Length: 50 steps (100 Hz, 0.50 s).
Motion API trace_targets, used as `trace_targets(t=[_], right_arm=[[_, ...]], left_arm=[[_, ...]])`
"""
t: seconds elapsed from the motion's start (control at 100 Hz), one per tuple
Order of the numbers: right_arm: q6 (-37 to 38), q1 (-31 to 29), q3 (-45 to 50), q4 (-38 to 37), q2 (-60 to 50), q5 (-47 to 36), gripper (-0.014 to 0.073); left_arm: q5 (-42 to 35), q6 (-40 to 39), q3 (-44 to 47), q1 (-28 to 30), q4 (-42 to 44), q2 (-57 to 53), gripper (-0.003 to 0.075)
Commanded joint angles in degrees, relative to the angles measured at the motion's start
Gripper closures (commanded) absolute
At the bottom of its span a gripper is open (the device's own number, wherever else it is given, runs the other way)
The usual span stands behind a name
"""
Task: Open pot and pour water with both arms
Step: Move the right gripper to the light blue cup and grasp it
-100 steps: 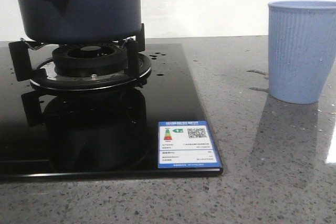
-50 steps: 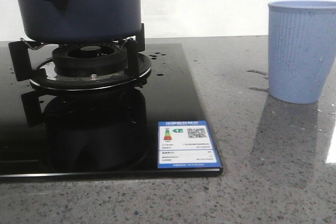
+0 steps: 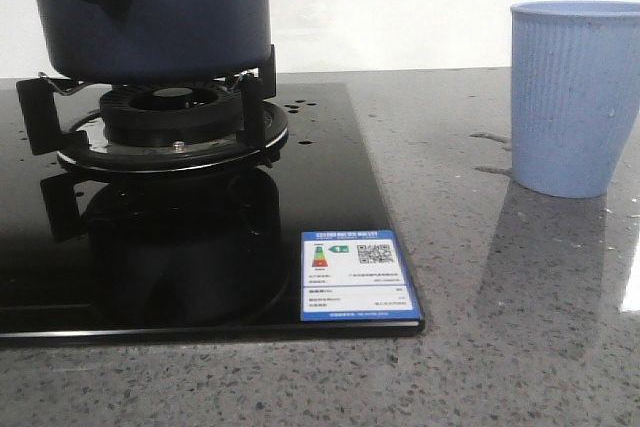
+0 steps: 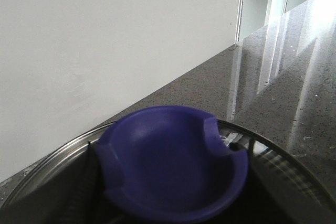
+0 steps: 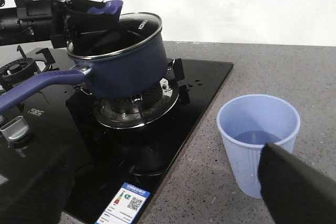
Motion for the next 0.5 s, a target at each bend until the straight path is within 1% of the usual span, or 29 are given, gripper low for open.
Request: trace_targets(t=[0.0, 0.1, 0.17, 0.25, 0.3, 0.49], right_arm=[[-0.7, -0.3, -1.8, 1.3, 1.3, -4.9, -0.005], [-0.7, -0.3, -1.7, 0.3, 1.3, -6.9, -0.005], [-0.7, -0.3, -1.2, -3.0, 1.3, -8.8, -0.005], [-0.6, -0.3, -0.4, -8.6, 1.3, -11.3, -0.005], [-0.6, -0.3, 0.3, -10.4, 1.3, -13.2, -0.005], [-0.6, -0.3, 5.1, -11.2, 1.3, -19.1, -0.005]], left_arm=[[0.6, 0.4, -1.7, -0.5, -3.8, -1.5, 0.04], [2.3, 0.4, -1.7, -0.5, -3.8, -1.5, 0.0482], [3.3, 0.4, -1.7, -0.5, -3.8, -1.7, 0.0512], [3.5, 0.4, -1.7, -0.5, -3.8, -2.4, 0.0512], [3.6, 0.4, -1.7, -0.5, -3.8, -3.3, 0.0512], [3.3, 0.4, -1.7, -0.5, -3.8, -9.1, 0.051]])
